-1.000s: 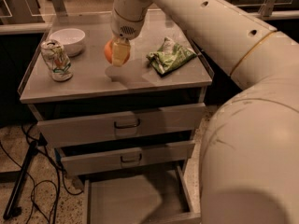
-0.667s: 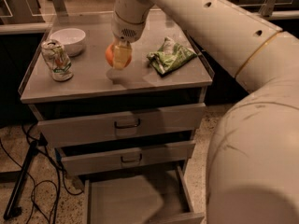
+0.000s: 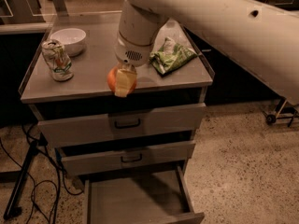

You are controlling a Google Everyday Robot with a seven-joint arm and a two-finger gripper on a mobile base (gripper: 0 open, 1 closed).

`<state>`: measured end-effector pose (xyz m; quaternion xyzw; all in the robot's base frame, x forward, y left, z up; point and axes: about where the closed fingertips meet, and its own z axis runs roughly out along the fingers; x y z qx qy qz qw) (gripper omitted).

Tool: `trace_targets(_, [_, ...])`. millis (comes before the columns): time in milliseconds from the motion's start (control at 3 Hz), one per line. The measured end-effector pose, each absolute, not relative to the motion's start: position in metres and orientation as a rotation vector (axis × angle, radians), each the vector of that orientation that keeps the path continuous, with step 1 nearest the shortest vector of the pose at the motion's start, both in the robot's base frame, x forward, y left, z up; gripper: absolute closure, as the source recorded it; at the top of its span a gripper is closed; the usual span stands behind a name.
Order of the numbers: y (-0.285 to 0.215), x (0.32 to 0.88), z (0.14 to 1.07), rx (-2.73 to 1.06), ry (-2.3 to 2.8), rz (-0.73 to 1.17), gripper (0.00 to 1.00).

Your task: Place orange into bottom drawer

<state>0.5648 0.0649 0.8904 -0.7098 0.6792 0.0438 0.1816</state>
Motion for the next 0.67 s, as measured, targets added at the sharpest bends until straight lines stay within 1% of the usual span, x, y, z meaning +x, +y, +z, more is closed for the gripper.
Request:
trace_targets(333, [0.065, 0.565, 0.89, -2.004, 1.918, 0.124, 1.0])
trace_targets(667, [0.056, 0.554, 0.877, -1.988, 1.962, 0.137, 1.0])
